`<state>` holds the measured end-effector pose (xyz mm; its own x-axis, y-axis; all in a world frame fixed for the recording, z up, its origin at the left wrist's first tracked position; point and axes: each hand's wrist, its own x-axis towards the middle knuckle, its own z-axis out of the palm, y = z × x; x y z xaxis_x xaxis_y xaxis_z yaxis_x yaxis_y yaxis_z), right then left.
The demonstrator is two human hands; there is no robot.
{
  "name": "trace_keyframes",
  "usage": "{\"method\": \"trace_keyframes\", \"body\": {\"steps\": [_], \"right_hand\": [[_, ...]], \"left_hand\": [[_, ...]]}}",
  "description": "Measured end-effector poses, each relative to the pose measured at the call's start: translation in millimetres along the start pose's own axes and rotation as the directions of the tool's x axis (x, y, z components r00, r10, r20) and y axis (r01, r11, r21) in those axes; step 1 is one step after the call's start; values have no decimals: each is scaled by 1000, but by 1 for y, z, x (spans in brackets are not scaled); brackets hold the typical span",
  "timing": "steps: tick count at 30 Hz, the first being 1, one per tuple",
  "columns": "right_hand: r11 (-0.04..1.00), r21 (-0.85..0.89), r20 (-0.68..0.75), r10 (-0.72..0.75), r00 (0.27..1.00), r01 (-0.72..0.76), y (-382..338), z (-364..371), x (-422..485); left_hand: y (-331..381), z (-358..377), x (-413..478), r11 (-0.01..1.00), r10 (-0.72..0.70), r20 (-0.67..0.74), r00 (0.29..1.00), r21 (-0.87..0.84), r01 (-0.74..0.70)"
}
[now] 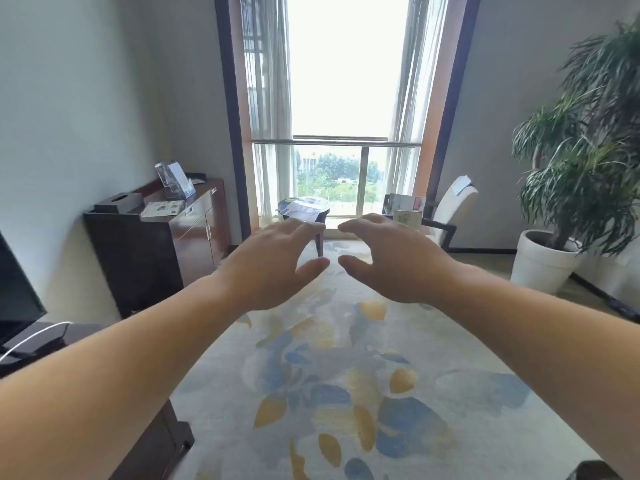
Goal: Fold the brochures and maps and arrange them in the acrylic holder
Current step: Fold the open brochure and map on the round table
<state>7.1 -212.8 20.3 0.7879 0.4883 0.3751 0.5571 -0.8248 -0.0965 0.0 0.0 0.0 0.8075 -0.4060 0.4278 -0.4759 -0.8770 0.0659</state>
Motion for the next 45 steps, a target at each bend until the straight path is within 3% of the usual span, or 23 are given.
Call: {"method": "trace_keyframes", "body": {"steps": [19,26,37,45], "right_hand": [[998,67,36,-12,999,10,217,110,268],[998,56,86,-9,996,4,255,165,367],[995,58,76,74,994,-79,296,230,551],[990,63,111,116,987,-124,367,284,655]], "left_hand": [[-147,142,284,998,-63,50,997,7,63],[-232,193,357,998,-64,108,992,26,62],[-395,239,496,1000,-7,79,997,-21,9],[-477,301,596,998,-26,139,990,-57,34]]}}
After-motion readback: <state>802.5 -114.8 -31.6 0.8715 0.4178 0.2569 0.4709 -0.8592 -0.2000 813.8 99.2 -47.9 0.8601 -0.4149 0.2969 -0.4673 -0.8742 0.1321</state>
